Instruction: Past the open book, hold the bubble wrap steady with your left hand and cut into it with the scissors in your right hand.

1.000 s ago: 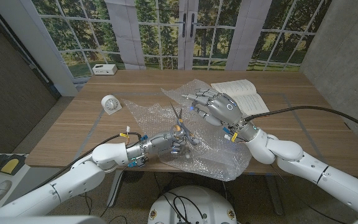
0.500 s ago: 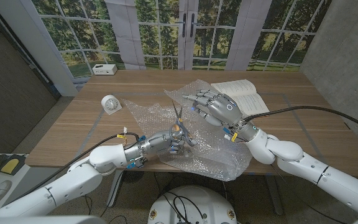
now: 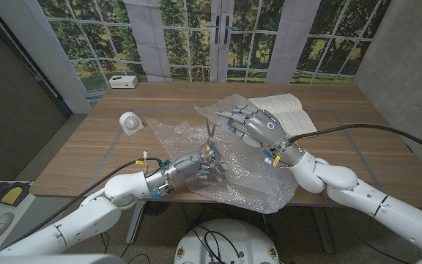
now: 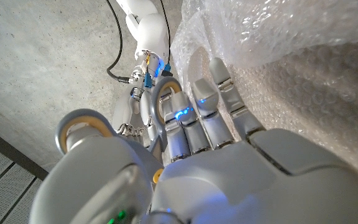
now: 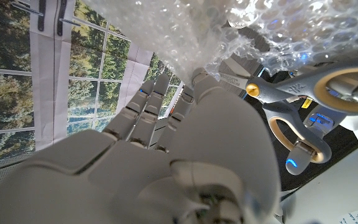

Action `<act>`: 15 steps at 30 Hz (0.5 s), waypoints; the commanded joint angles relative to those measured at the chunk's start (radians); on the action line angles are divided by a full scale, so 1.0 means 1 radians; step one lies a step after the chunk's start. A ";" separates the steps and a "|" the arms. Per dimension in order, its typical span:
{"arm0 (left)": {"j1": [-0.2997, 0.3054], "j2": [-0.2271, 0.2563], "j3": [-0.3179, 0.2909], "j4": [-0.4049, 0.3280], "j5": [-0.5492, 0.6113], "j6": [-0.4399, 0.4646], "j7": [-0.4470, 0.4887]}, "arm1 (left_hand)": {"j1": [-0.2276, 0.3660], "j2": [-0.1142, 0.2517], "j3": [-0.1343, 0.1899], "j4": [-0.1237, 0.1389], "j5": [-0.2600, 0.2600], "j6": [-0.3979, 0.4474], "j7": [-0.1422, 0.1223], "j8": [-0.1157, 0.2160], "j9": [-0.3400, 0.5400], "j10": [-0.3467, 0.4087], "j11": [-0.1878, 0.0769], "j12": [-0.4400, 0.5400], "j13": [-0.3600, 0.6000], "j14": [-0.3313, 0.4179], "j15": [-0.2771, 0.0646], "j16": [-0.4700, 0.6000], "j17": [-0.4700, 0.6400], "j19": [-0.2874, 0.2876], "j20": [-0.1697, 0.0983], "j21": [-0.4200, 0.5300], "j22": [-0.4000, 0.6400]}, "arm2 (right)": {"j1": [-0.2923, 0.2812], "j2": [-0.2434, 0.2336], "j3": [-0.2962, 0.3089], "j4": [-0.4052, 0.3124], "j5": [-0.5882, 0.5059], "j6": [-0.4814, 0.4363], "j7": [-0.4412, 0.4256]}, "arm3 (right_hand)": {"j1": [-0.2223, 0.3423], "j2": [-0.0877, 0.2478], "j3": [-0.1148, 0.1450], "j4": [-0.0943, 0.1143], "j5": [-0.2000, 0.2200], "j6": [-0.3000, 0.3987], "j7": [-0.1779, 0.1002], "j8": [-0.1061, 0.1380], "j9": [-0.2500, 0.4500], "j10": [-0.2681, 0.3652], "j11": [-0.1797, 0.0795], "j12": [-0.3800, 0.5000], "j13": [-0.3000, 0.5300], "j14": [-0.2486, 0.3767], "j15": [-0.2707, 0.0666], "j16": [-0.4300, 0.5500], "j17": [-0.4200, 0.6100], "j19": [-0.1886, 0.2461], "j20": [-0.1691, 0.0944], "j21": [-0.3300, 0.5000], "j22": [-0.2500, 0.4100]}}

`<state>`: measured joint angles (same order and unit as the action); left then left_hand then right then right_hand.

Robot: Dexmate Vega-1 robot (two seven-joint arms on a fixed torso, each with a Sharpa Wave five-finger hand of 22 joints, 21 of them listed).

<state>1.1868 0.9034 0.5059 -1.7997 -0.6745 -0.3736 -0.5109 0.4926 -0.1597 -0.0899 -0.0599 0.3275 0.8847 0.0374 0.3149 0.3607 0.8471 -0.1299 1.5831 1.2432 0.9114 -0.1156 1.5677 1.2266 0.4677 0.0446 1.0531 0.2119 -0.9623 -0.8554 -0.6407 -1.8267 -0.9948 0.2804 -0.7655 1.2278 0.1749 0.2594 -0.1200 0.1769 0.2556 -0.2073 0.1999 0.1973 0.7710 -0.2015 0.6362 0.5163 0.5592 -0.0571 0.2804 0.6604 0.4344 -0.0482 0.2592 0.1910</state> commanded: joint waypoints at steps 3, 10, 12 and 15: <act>0.013 -0.019 -0.008 0.017 -0.019 -0.016 0.012 | 0.015 0.006 -0.019 -0.003 0.013 0.030 -0.009 0.041 0.044 0.011 -0.003 -0.003 0.001 0.011 -0.004 -0.004 0.003 0.008 -0.001 -0.006 0.002 | 0.001 0.000 0.003 -0.002 0.005 -0.002 -0.005 | 0.011 0.002 -0.005 0.001 0.006 0.011 0.002 -0.003 0.005 0.004 -0.002 0.005 0.003 0.008 -0.183 -0.003 0.004 0.004 -0.016 -0.002 -0.001; 0.035 -0.022 -0.024 0.013 0.006 -0.046 0.050 | 0.041 0.022 -0.048 -0.007 0.030 -0.005 -0.018 0.131 0.185 -0.062 0.006 -0.013 0.000 -0.050 0.012 -0.093 -0.086 -0.042 0.019 -0.025 0.004 | 0.000 -0.002 0.008 -0.004 0.007 -0.002 -0.011 | 0.011 0.002 -0.005 0.002 0.006 0.011 0.002 -0.003 0.005 0.002 -0.002 0.004 0.001 0.009 -0.183 -0.005 0.006 0.000 -0.013 -0.004 -0.001; 0.028 -0.015 -0.022 0.013 0.018 -0.046 0.040 | 0.059 0.033 -0.081 -0.004 0.042 -0.065 -0.020 0.208 0.321 -0.152 0.027 -0.018 -0.002 -0.103 0.028 -0.209 -0.217 -0.088 0.038 -0.041 0.006 | 0.000 -0.002 0.009 -0.004 0.007 -0.003 -0.012 | 0.011 0.002 -0.005 0.002 0.006 0.011 0.002 -0.003 0.005 0.002 -0.002 0.006 0.001 0.009 -0.183 -0.006 0.006 0.000 -0.012 -0.005 -0.001; 0.015 -0.009 -0.013 0.016 0.023 -0.037 0.018 | 0.075 0.041 -0.116 0.001 0.053 -0.101 -0.020 0.261 0.416 -0.302 0.047 -0.073 -0.046 -0.232 0.050 -0.317 -0.332 -0.147 0.066 -0.056 0.011 | 0.001 -0.001 0.010 -0.002 0.009 -0.002 -0.014 | 0.011 0.002 -0.004 0.001 0.006 0.011 0.002 -0.004 0.005 0.002 -0.002 0.005 0.001 0.009 -0.183 -0.006 0.006 -0.001 -0.011 -0.005 -0.001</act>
<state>1.2087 0.8832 0.4914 -1.7863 -0.6870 -0.4003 -0.4850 0.5563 -0.1228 -0.1806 -0.0641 0.3715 0.8073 0.0196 0.5390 0.7096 0.6398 -0.1018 1.5510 1.2305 0.7550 -0.0833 1.3130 0.9564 0.3556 0.0925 1.0054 0.2166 -0.9618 -0.8559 -0.6359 -1.8288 -0.9904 0.2783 -0.7703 1.2278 0.1749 0.2594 -0.1200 0.1769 0.2555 -0.2073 0.1999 0.1973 0.7694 -0.1999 0.6378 0.5137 0.5592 -0.0570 0.2805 0.6652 0.4343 -0.0481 0.2550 0.1910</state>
